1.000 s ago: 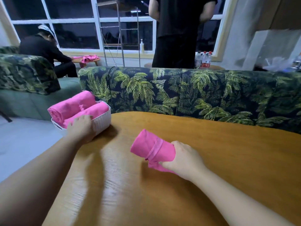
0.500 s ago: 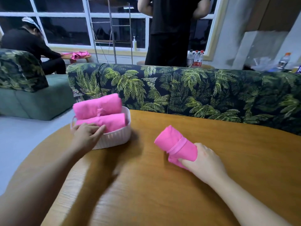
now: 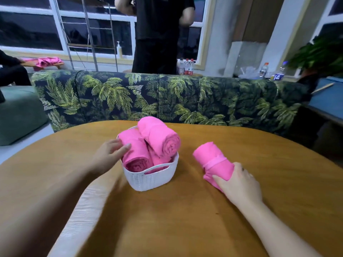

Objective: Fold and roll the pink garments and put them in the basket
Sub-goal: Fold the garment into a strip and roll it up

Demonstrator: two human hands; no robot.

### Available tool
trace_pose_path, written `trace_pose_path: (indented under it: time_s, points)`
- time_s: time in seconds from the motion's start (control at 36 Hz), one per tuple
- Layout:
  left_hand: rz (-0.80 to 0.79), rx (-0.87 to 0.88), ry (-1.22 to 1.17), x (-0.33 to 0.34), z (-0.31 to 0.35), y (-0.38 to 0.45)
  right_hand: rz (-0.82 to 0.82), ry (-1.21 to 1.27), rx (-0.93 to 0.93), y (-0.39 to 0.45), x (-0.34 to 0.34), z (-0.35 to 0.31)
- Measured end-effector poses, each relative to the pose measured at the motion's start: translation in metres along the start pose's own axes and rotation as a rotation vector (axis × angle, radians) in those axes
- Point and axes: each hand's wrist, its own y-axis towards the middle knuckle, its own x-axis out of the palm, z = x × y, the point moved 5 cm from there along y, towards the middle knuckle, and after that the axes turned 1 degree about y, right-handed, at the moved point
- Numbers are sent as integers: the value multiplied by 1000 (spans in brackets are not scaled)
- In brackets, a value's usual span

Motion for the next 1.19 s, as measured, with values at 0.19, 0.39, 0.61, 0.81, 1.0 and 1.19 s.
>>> trace_pose_path:
  time_s: [0.19,0.39,0.61,0.81,1.0,1.19]
  points:
    - [-97,-289,356,3,11,4,-23,-137,-110,-18,0,-27]
    - [-169,-281,730,32,28,10,-168,-135,-195,-12,0,-71]
    - [-38,-235,857,28,34,12,-234,362,-498,6,-12,-173]
    - [-129,-190,803,27,32,10,-31,512,-442,23,-11,-186]
    - [-124,-185,768,29,28,9,248,569,-388,48,-32,-133]
    - [-20,-202,690,29,26,6,-51,222,-159,65,2,-65]
